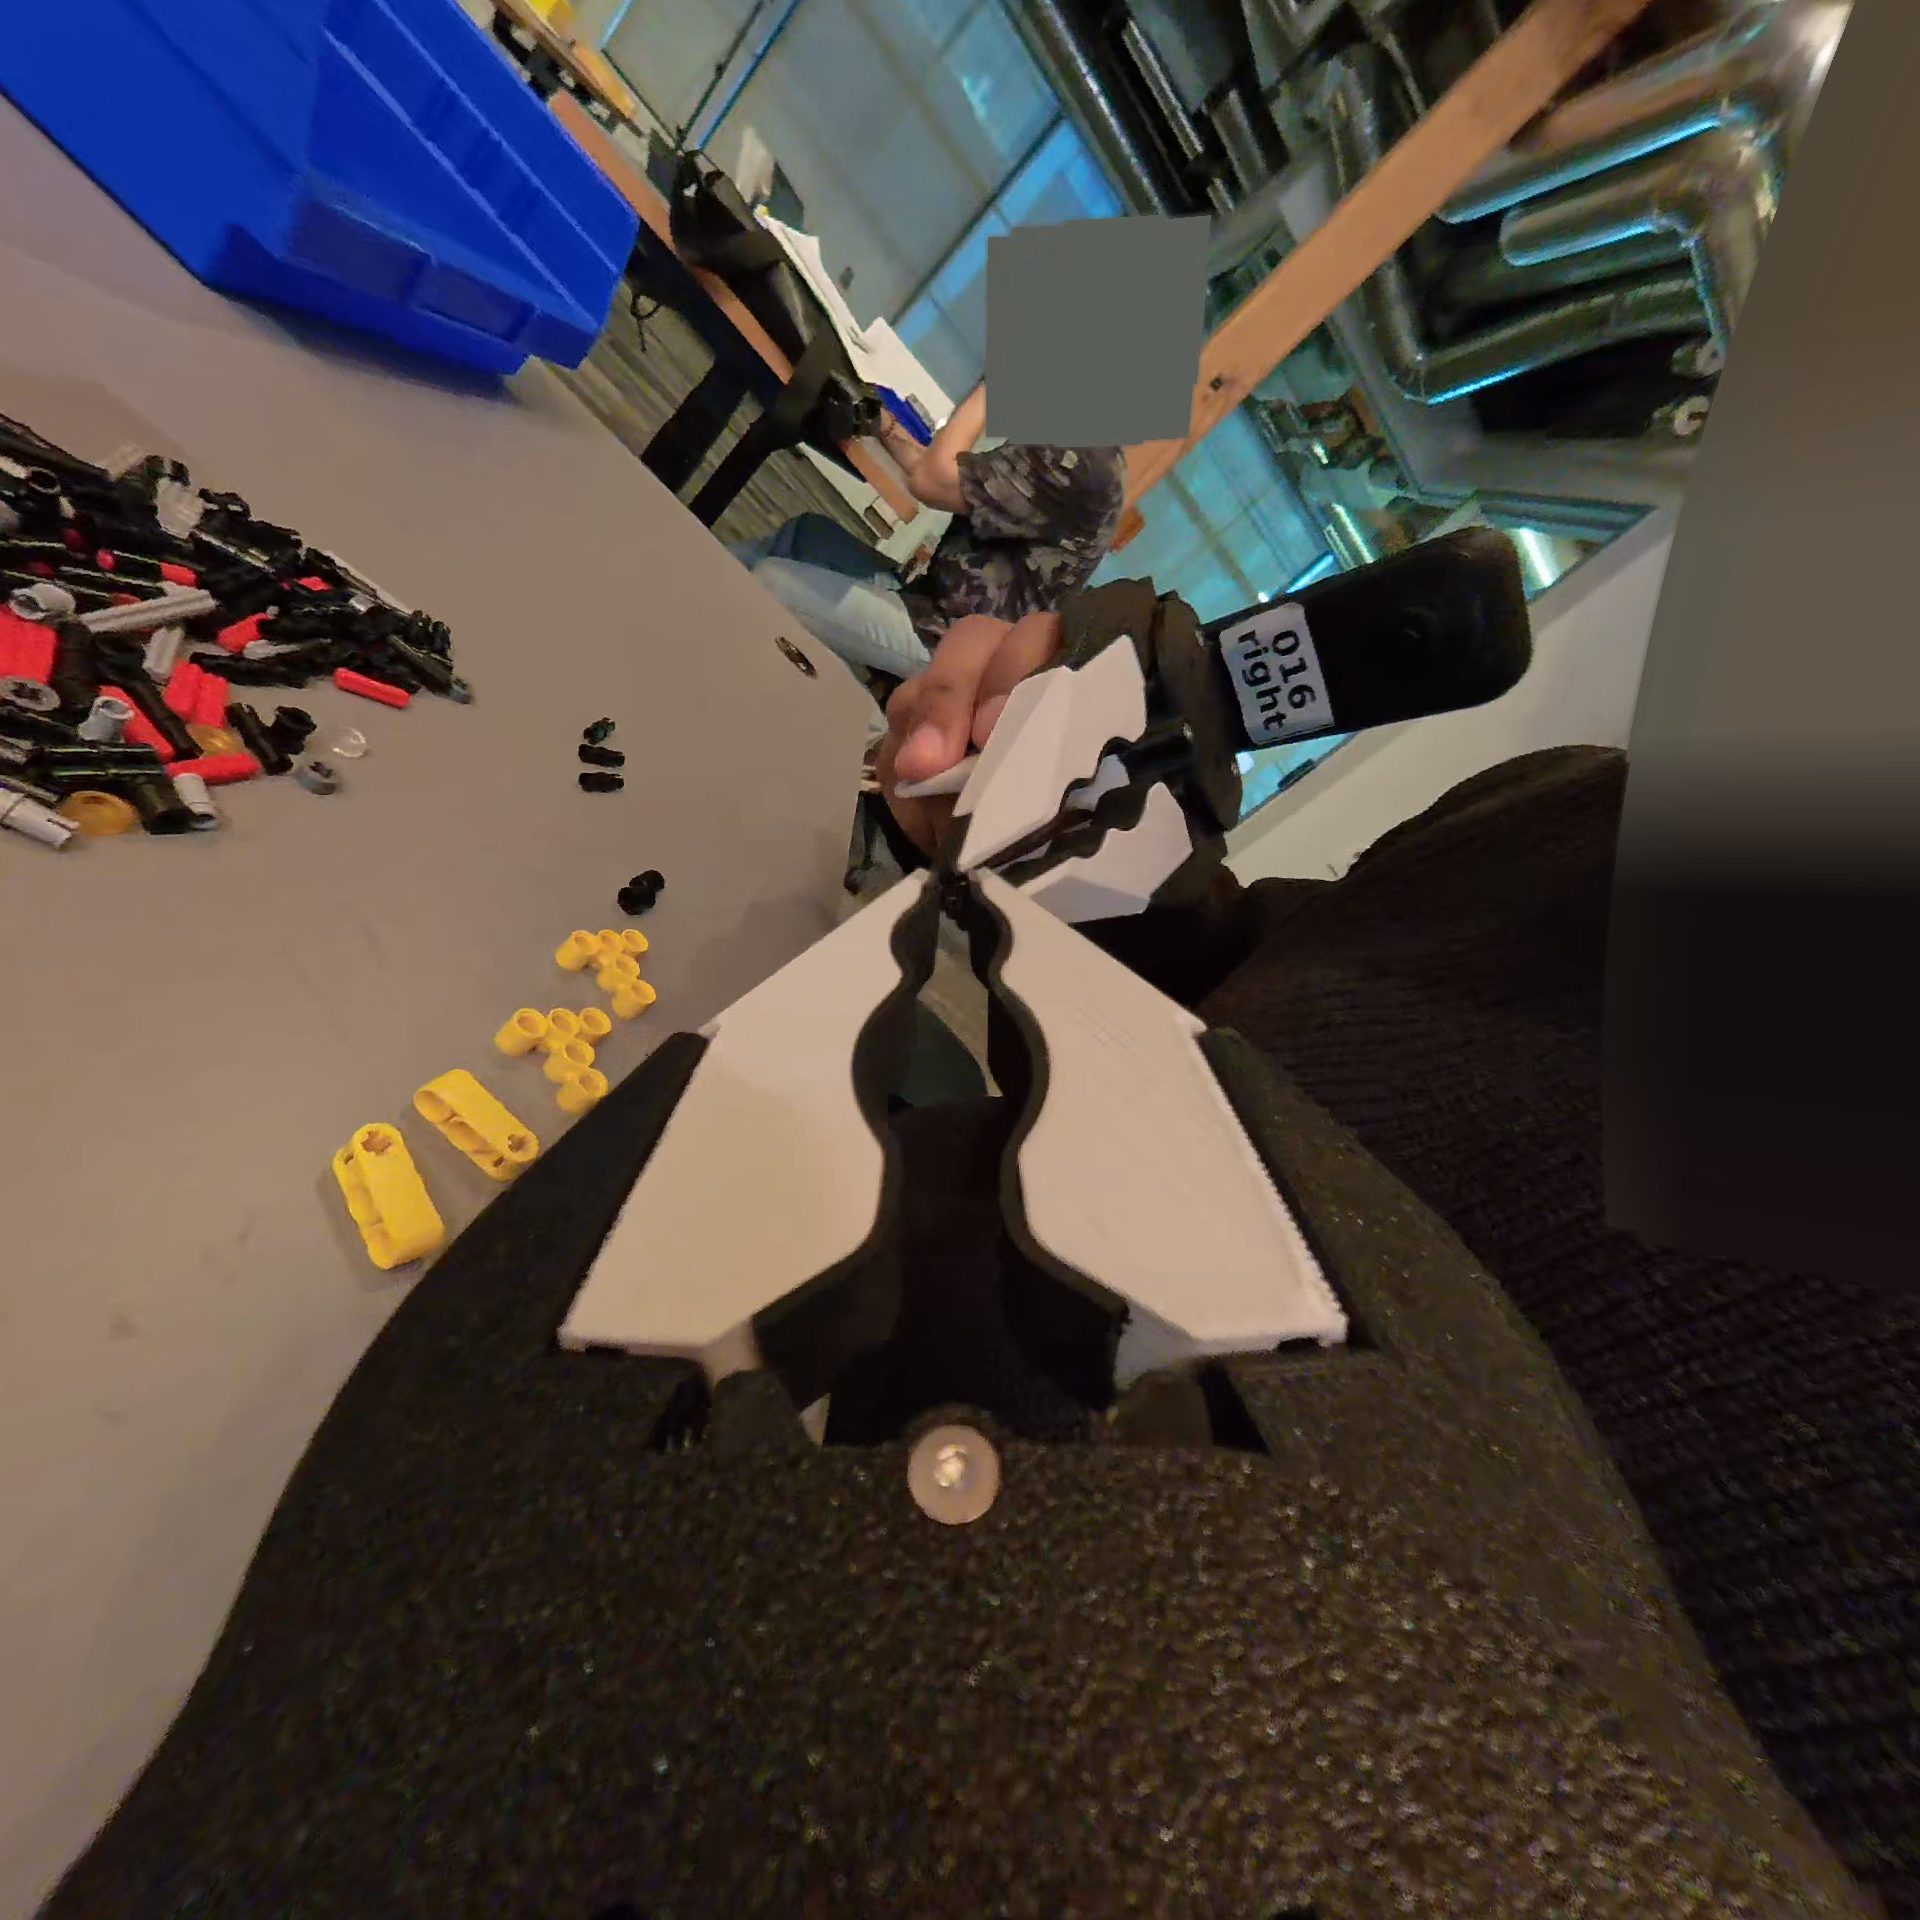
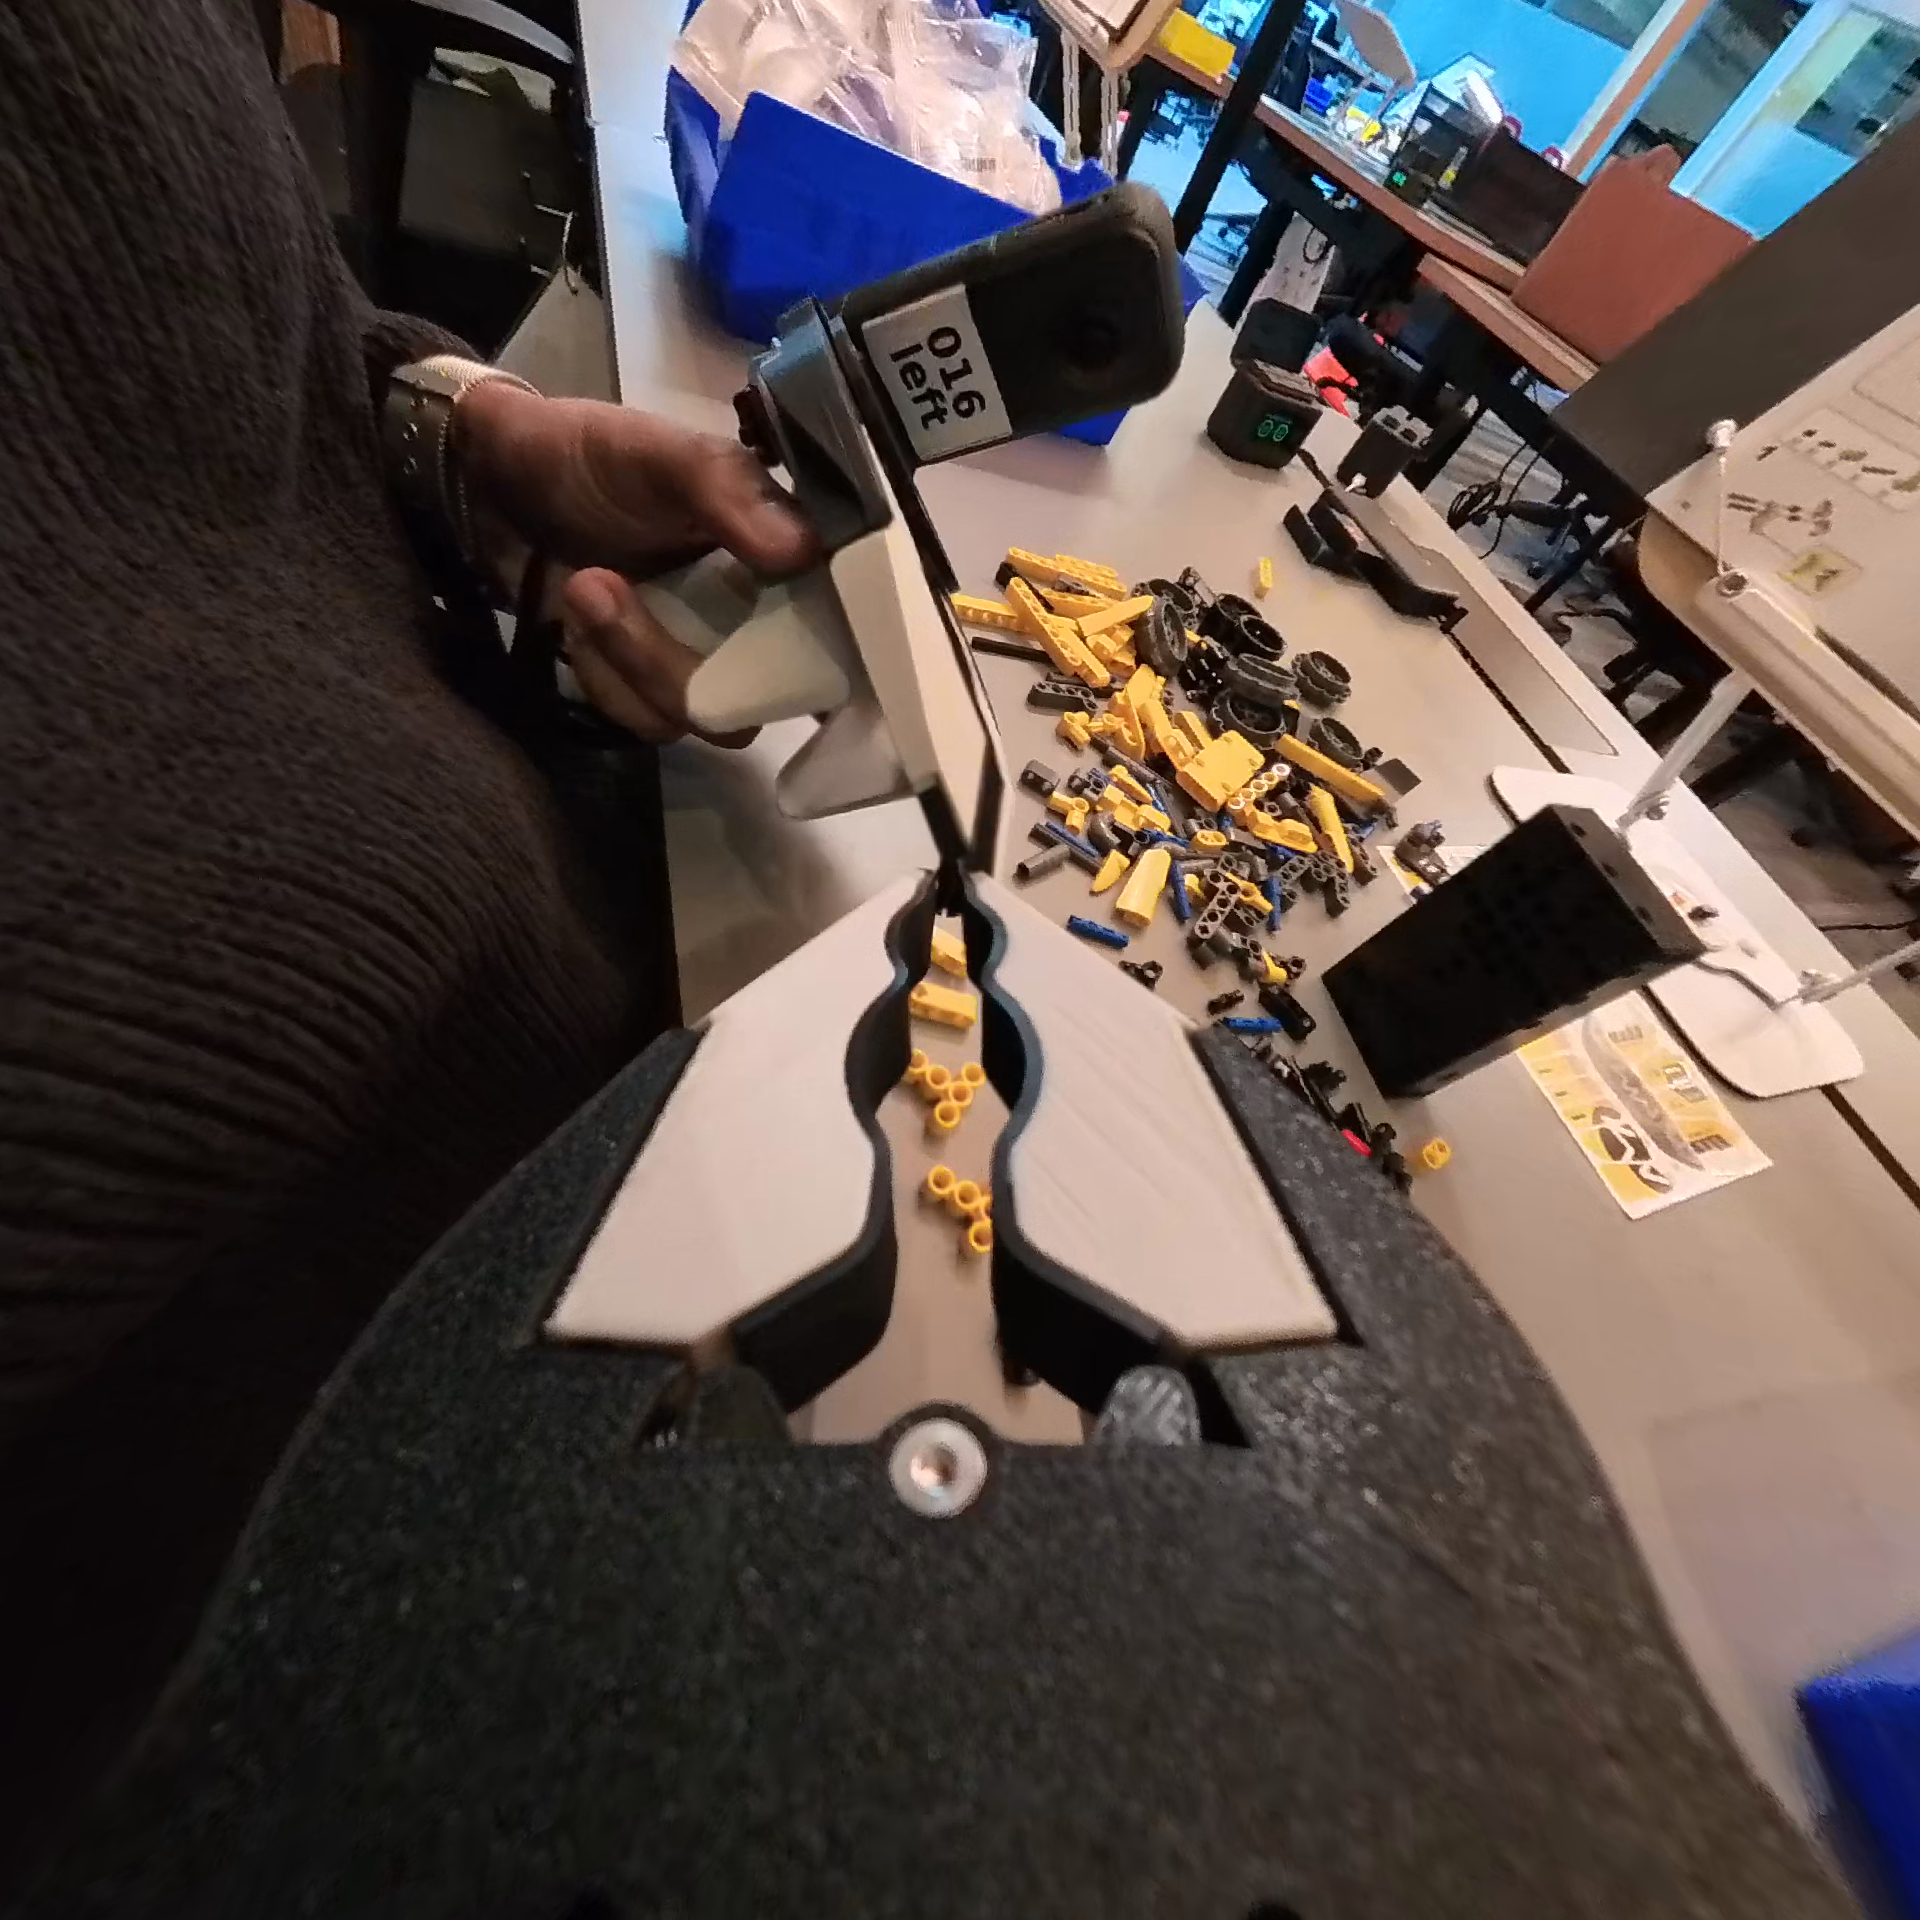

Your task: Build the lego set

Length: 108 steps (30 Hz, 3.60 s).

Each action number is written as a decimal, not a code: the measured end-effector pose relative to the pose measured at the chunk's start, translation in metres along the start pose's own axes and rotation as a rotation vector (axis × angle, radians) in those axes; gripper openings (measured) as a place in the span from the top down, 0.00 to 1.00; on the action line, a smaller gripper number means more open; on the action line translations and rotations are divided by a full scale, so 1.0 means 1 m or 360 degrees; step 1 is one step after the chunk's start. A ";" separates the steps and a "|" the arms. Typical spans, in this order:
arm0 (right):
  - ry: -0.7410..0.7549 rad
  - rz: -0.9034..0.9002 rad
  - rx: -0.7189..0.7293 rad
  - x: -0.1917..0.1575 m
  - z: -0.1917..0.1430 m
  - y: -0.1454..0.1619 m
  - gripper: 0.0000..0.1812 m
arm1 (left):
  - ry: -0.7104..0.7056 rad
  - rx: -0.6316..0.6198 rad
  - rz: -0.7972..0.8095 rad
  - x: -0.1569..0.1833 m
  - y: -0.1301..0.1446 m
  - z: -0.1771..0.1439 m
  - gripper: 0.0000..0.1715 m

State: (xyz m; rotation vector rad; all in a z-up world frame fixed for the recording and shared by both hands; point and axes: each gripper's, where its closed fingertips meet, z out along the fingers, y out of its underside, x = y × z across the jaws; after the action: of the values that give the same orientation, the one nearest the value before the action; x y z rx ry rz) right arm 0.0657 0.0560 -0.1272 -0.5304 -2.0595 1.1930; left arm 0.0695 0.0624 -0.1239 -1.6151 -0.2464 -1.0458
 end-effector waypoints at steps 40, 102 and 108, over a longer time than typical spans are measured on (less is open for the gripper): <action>-0.0148 0.0507 0.0433 0.006 -0.004 -0.029 0.97 | 0.0404 0.0231 -0.0192 0.025 -0.016 -0.006 0.98; -0.0587 0.0382 -0.1814 -0.010 0.037 0.079 0.98 | -0.0627 0.0379 0.0094 -0.052 -0.024 -0.097 1.00; -0.0627 0.0280 -0.1873 -0.011 0.040 0.085 0.98 | -0.0619 0.0386 0.0096 -0.051 -0.024 -0.098 1.00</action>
State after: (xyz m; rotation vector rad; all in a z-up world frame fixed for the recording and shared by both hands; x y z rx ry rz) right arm 0.0448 0.0675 -0.2189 -1.0663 -2.9925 0.0046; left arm -0.0238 0.0036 -0.1479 -1.5816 -0.5593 -0.6213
